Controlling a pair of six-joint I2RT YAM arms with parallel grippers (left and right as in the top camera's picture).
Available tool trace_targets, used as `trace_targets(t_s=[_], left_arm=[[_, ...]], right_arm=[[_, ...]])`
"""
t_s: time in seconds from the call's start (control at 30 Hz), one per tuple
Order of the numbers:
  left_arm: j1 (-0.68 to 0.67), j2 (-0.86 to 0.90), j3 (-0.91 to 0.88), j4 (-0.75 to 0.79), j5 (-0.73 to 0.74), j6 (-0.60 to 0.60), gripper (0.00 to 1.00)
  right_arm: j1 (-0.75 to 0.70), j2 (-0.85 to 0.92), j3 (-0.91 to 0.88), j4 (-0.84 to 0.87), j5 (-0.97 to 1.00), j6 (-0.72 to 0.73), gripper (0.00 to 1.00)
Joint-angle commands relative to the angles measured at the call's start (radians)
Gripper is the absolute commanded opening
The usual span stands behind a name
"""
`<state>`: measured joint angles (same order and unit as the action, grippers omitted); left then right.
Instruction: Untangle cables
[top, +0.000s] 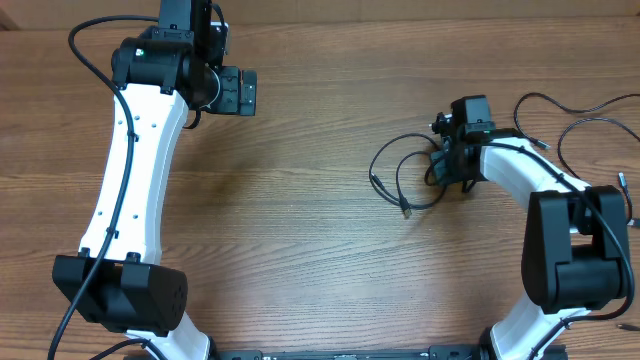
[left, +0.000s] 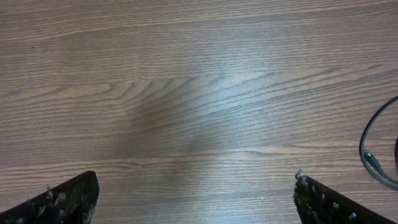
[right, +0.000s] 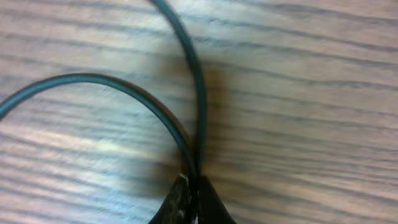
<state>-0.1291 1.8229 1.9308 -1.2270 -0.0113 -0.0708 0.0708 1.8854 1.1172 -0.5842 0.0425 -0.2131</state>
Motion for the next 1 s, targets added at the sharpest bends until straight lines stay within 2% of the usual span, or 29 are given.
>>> trace_targets(t_s=[0.0, 0.37, 0.6, 0.83, 0.97], left_arm=[[0.004, 0.008, 0.013, 0.001, 0.011, 0.015, 1.0], [0.004, 0.008, 0.013, 0.001, 0.011, 0.015, 1.0], [0.004, 0.008, 0.013, 0.001, 0.011, 0.015, 1.0], [0.004, 0.008, 0.013, 0.001, 0.011, 0.015, 1.0], [0.004, 0.008, 0.013, 0.001, 0.011, 0.015, 1.0]], right_arm=[[-0.076, 0.053, -0.031, 0.012, 0.01, 0.007, 0.04], [-0.387, 0.052, -0.022, 0.037, 0.01, 0.035, 0.04], [-0.579, 0.052, 0.024, 0.029, 0.008, 0.167, 0.04], [-0.689, 0.05, 0.084, -0.02, 0.009, 0.222, 0.04], [-0.725, 0.025, 0.171, -0.112, -0.013, 0.276, 0.04]])
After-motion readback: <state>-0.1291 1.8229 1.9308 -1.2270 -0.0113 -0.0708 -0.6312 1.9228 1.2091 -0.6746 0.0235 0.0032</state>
